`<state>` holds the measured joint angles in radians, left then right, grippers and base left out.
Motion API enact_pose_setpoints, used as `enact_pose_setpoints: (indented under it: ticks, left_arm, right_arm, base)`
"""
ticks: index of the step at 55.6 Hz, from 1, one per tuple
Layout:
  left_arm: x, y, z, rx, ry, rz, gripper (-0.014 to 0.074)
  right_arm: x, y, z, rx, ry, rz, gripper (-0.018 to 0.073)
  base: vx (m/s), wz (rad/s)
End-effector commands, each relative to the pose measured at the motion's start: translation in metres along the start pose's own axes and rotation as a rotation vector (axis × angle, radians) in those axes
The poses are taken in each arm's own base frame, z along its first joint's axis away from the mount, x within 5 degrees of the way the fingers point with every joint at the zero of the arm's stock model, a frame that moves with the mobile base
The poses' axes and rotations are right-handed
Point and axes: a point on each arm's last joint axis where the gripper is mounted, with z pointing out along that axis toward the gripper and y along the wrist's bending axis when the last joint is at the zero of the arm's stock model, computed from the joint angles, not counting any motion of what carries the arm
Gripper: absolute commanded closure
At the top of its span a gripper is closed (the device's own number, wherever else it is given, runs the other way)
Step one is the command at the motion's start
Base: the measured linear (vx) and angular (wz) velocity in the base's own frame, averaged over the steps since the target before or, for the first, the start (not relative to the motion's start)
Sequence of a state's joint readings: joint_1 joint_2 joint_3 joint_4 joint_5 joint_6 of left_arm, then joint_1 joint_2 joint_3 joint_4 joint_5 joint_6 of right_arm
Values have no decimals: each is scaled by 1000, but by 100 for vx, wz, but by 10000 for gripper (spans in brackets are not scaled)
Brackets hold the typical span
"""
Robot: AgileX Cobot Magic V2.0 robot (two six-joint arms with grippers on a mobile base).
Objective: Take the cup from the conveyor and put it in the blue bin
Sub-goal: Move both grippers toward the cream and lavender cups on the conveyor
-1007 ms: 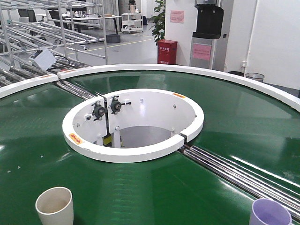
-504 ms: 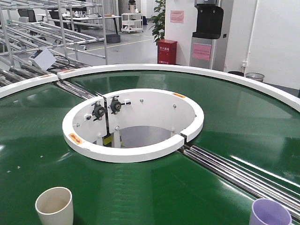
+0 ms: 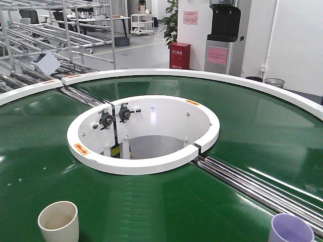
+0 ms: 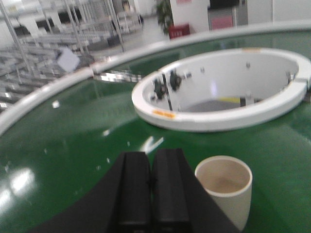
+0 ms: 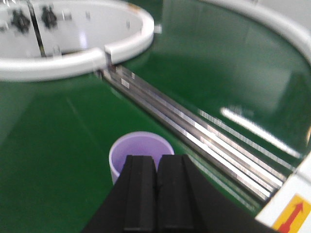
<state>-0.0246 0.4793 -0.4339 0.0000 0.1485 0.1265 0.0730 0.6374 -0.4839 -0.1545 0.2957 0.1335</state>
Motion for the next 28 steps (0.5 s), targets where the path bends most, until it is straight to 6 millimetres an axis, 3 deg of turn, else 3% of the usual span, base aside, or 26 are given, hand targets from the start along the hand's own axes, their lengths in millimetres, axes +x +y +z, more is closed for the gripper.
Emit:
enact_pose_setpoints:
  ticks: [1,10,19,28]
  left_arm:
    - [-12,0,12,4,-38,-3,289]
    - [1,-1,33,19,80,-22,162]
    - [14,-4,51,30,211,-106,153]
    - [10,-7,82,70,448,-119,153]
  right_arm:
    - [-16,1,9,-8,-63,-16,505]
    - [-14,2,22,-16,-41,-15,375]
    - [-13,3,27,-17,-29,-16,217]
    - [-13,3,27,-17,-29,-20,148]
  base:
    - [0,0]
    - [0,0]
    - [0,0]
    - [0,0]
